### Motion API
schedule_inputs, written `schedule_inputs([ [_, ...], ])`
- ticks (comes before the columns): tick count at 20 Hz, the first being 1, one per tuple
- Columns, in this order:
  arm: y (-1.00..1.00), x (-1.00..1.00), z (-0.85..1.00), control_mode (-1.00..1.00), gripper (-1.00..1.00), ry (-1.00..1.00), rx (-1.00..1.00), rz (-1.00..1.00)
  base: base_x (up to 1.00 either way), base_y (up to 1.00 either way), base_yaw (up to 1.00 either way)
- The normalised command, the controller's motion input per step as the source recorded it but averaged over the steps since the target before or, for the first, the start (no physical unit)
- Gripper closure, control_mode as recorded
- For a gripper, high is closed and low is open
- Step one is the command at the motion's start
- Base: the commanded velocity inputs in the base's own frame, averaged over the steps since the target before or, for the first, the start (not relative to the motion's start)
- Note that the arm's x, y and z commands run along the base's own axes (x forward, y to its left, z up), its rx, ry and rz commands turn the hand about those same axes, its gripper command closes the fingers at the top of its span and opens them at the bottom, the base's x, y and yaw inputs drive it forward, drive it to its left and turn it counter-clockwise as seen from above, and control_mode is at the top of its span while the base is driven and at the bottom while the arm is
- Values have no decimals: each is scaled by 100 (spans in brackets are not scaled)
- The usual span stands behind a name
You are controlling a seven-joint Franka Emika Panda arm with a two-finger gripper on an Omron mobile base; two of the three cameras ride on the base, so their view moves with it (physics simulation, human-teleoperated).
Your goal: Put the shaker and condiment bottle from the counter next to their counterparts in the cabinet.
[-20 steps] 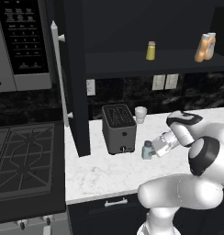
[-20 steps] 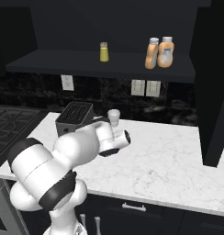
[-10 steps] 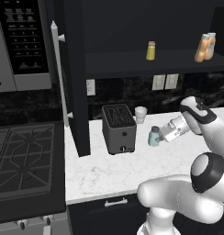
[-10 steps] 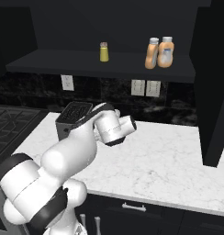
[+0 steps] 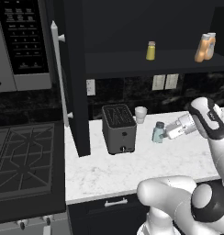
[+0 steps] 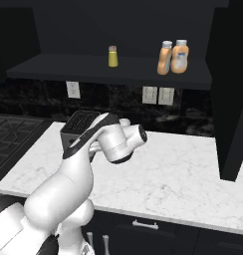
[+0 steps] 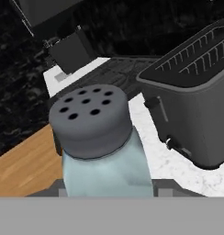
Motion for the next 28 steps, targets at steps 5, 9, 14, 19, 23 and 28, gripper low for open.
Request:
schedule_inputs([
  [5,0,-1,29,-100,100,-3,0,-19,0,0,0],
  [9,0,0,37,-100,100,-10,0,-13,0,0,0],
  [14,0,0,56,-100,100,-13,0,-16,0,0,0],
  [19,0,-2,65,-100,100,-11,0,-21,0,0,0],
  [23,0,-3,75,-100,100,-5,0,-15,0,0,0],
  [28,0,-12,71,-100,100,-1,0,-14,0,0,0],
])
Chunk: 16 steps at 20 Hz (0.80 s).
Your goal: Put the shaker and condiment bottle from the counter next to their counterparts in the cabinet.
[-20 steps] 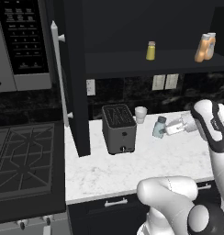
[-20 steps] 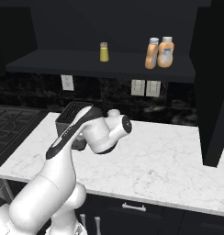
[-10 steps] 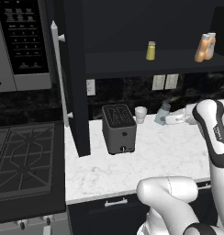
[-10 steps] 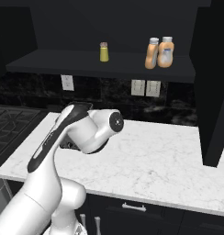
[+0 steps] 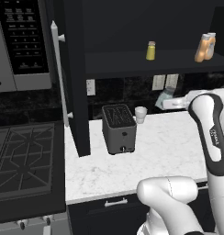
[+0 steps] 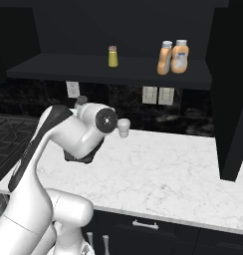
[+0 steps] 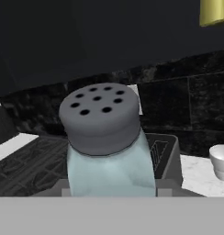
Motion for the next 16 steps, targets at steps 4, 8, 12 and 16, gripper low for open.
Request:
schedule_inputs([
  [4,0,-6,75,-100,100,0,0,-13,0,0,0],
  [8,0,-9,72,-100,100,0,0,-11,0,0,0],
  [12,0,-16,63,-100,100,0,0,-10,0,0,0],
  [16,0,-13,59,-100,100,1,0,-9,0,0,0],
])
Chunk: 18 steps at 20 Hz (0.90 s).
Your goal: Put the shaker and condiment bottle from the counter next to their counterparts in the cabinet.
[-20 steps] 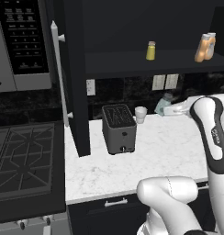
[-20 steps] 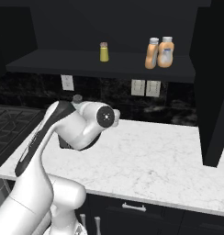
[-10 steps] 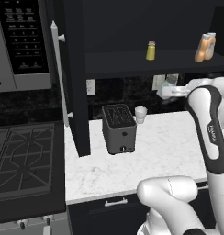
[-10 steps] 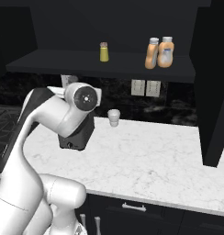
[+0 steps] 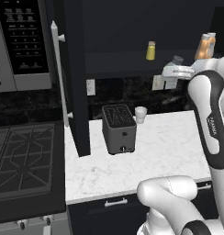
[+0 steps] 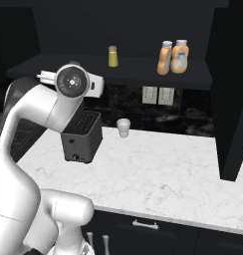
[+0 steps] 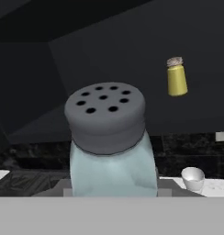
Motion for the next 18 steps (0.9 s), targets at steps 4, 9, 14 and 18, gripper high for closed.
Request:
schedule_inputs([
  [4,6,2,36,-100,100,5,0,-9,0,0,0],
  [9,14,25,18,-100,100,11,0,-8,0,0,0],
  [14,2,17,7,-100,100,5,-2,-8,0,0,0],
  [18,0,2,1,-100,100,0,-5,-11,0,0,0],
])
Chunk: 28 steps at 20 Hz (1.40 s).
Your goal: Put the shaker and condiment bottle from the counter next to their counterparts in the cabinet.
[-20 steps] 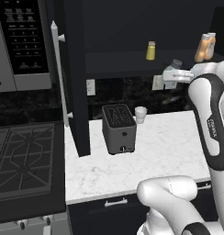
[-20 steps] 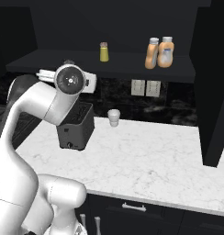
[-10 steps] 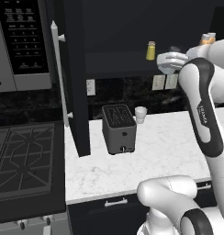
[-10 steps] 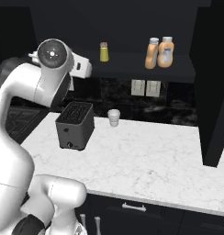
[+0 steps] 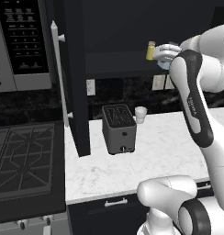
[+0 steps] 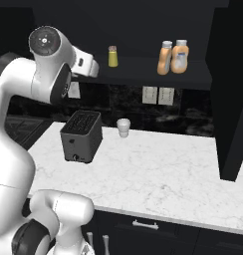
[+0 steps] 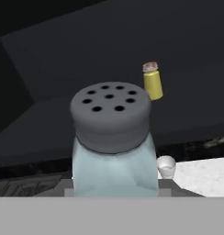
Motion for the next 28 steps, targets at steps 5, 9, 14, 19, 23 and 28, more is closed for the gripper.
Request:
schedule_inputs([
  [5,0,0,0,-100,100,-1,-8,-12,0,0,0],
  [9,0,5,0,-100,100,0,-7,-8,0,0,0],
  [14,0,24,-1,-100,100,0,-5,-2,0,0,0],
  [19,1,30,-7,-100,100,0,-3,0,0,0,0],
  [23,0,23,-3,-100,100,0,-2,0,0,0,0],
  [28,0,10,-1,-100,100,0,-1,0,0,0,0],
])
